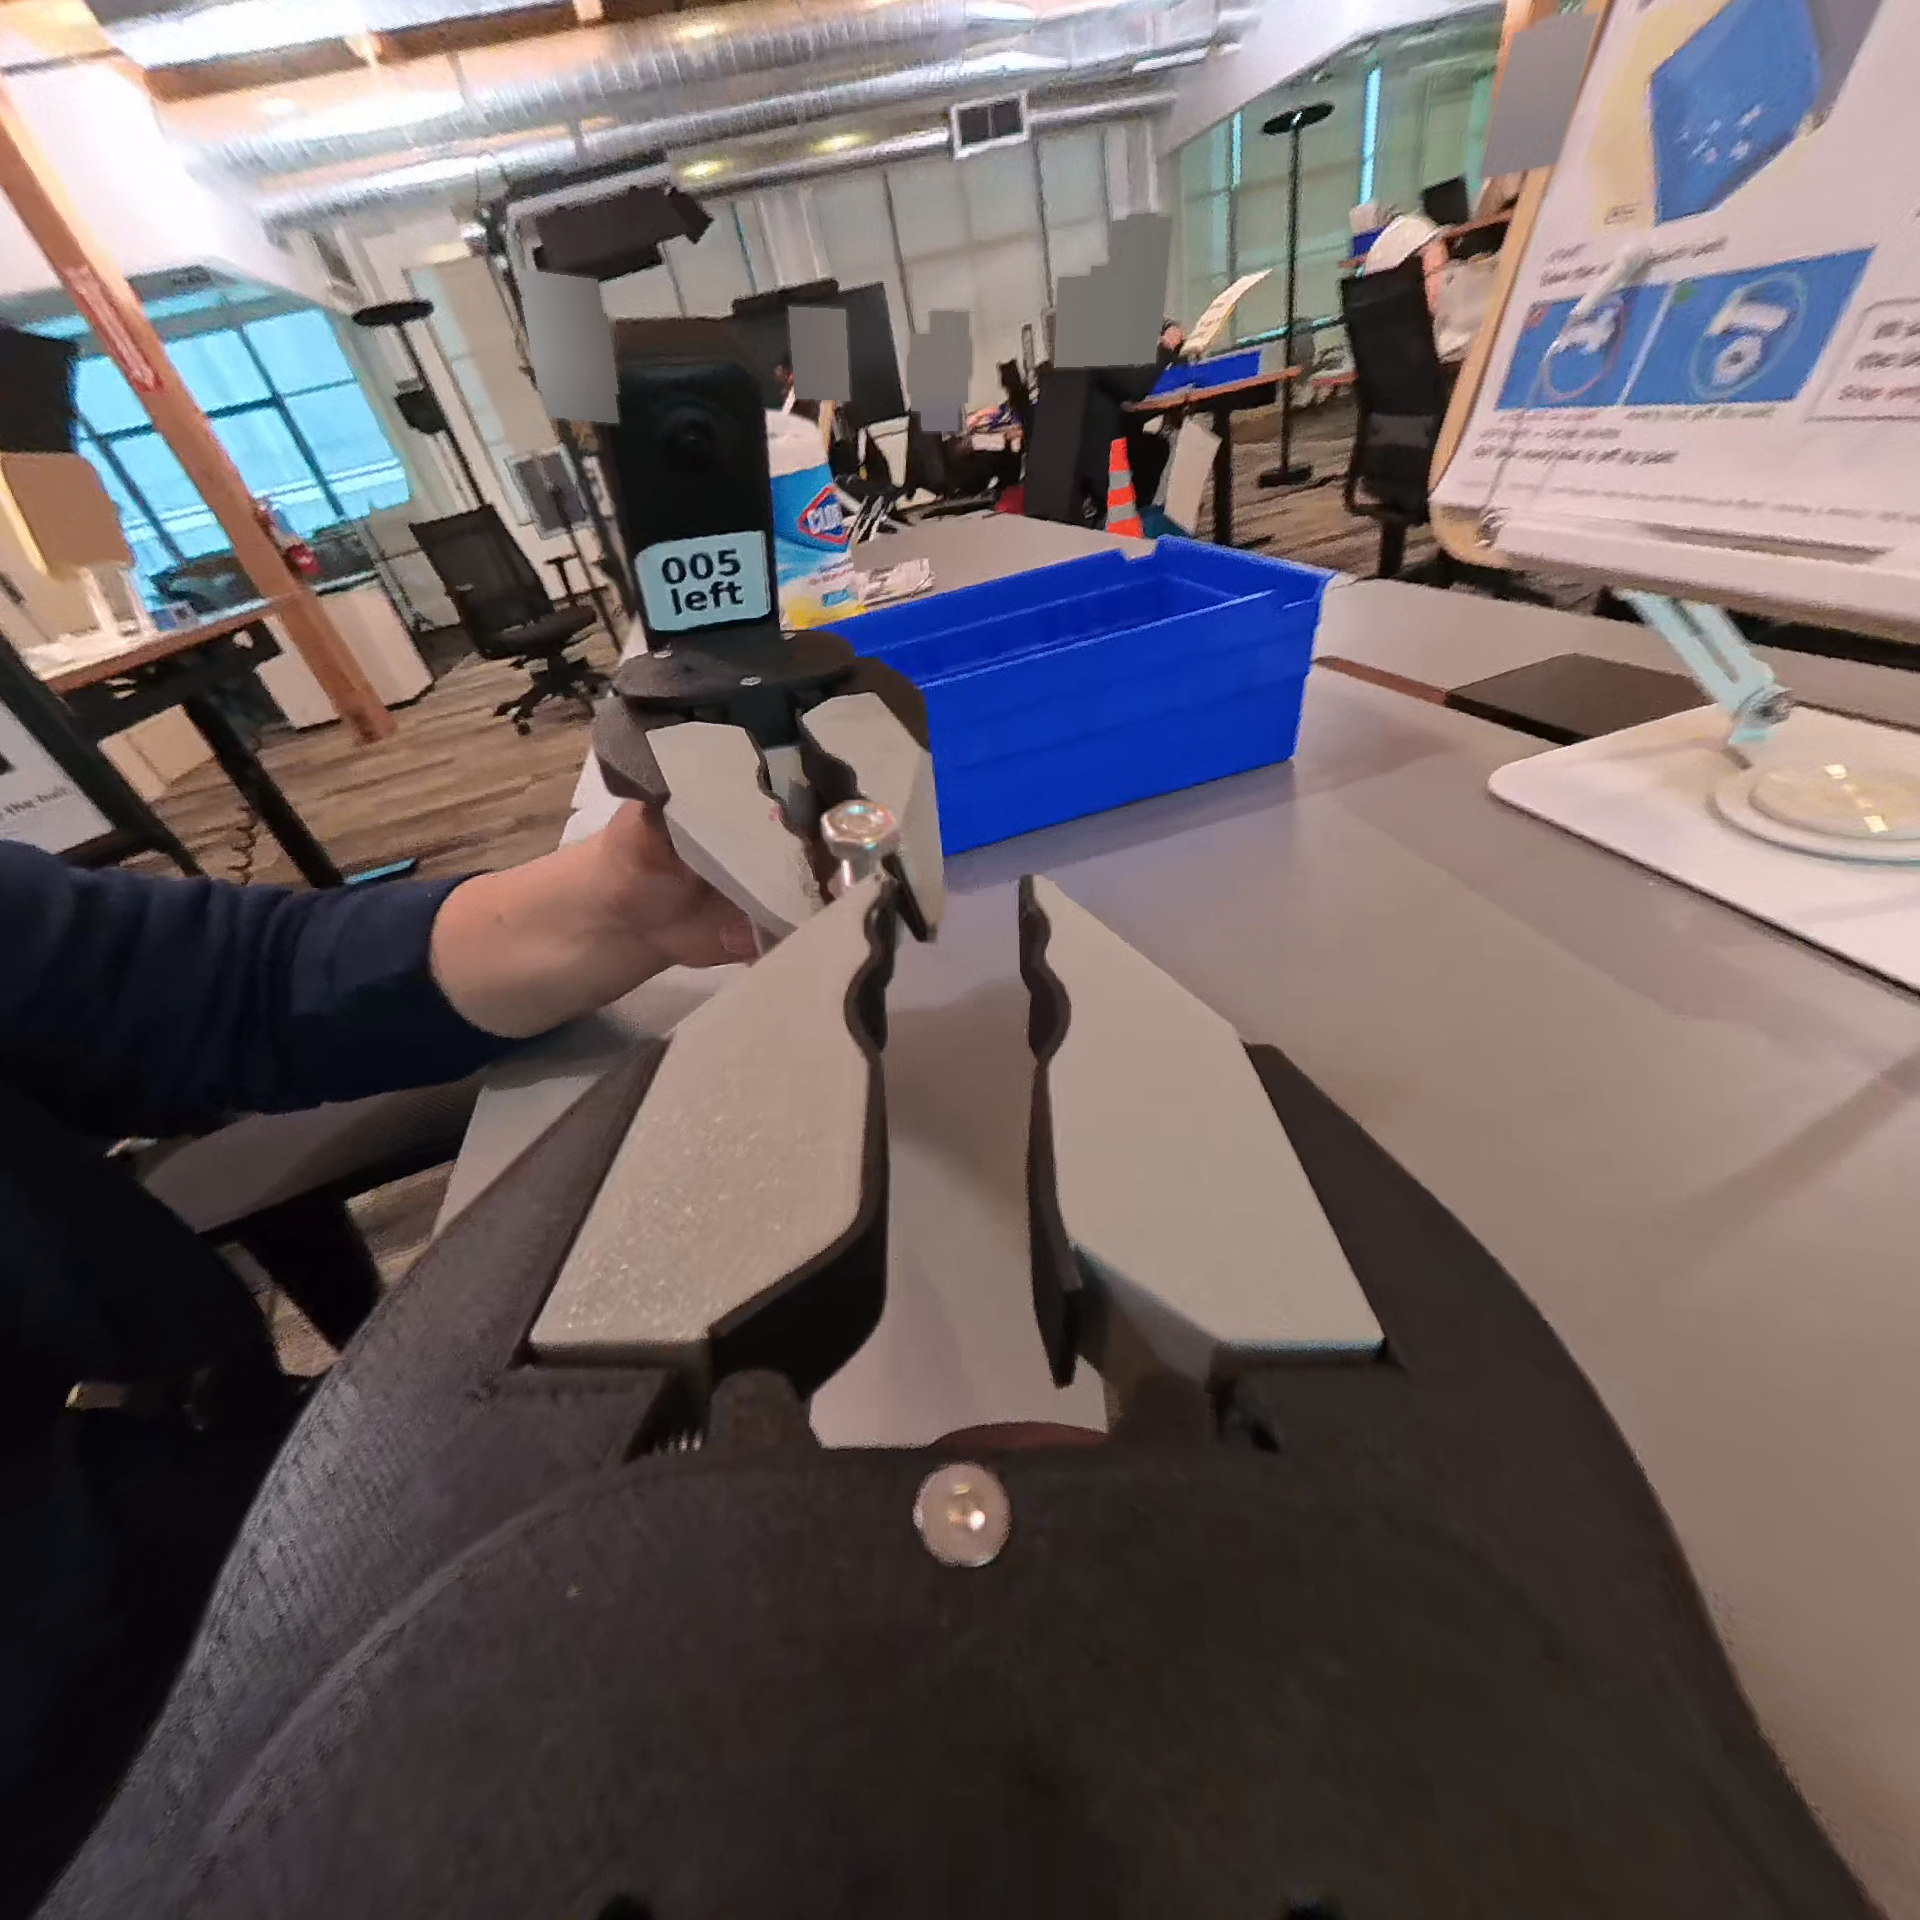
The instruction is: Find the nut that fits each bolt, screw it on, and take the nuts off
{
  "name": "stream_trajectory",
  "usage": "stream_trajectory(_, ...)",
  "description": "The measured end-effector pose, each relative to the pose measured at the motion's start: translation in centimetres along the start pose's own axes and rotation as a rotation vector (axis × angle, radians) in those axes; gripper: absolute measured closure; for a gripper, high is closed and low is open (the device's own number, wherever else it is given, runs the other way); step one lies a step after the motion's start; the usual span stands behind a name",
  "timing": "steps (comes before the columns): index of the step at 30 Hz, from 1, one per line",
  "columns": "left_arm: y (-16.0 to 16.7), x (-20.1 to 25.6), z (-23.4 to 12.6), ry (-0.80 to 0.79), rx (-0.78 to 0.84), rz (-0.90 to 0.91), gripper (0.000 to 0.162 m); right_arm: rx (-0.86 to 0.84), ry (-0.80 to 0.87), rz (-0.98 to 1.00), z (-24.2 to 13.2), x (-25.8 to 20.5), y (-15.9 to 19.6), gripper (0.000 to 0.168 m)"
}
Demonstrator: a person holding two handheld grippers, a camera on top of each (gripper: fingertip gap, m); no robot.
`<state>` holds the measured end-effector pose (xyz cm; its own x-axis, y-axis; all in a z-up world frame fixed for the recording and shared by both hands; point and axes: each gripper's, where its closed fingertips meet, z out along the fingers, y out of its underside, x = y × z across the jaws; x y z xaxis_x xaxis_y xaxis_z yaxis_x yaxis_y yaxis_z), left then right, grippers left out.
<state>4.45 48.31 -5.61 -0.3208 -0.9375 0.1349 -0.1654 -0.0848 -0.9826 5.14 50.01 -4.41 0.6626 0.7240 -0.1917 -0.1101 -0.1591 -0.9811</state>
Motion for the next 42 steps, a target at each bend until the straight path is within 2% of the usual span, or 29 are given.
stream_trajectory(7, 0.1, -0.4, 0.0, -0.023, -0.005, -0.002, 0.149, 0.020, -0.064, -0.053, 0.5, -2.2, -0.5, 0.146)
stream_trajectory(13, 0.4, 0.5, 0.8, 0.007, -0.018, 0.000, 0.149, 0.026, -0.115, -0.006, 1.2, -2.8, -0.3, 0.142)
stream_trajectory(21, 0.1, -0.3, 0.2, -0.019, -0.001, -0.009, 0.149, 0.047, -0.097, 0.005, 0.5, -2.3, -0.8, 0.141)
stream_trajectory(25, 0.5, 0.5, 0.8, 0.005, -0.026, 0.019, 0.149, 0.028, -0.126, 0.003, 1.1, -2.9, -0.4, 0.145)
stream_trajectory(28, 0.6, 0.7, 1.1, 0.003, -0.031, 0.025, 0.149, 0.009, -0.118, 0.009, 1.2, -2.6, 0.0, 0.141)
stream_trajectory(34, -0.1, -0.4, 0.0, -0.020, 0.012, -0.013, 0.149, 0.029, -0.110, 0.010, 0.6, -2.3, -0.4, 0.143)
stream_trajectory(39, 0.5, 0.4, 0.9, 0.006, -0.018, -0.002, 0.149, 0.019, -0.119, -0.003, 1.5, -2.9, 0.0, 0.139)
stream_trajectory(42, 0.6, 0.7, 1.2, 0.009, -0.029, 0.009, 0.149, 0.003, -0.122, -0.001, 1.6, -2.9, 0.3, 0.142)
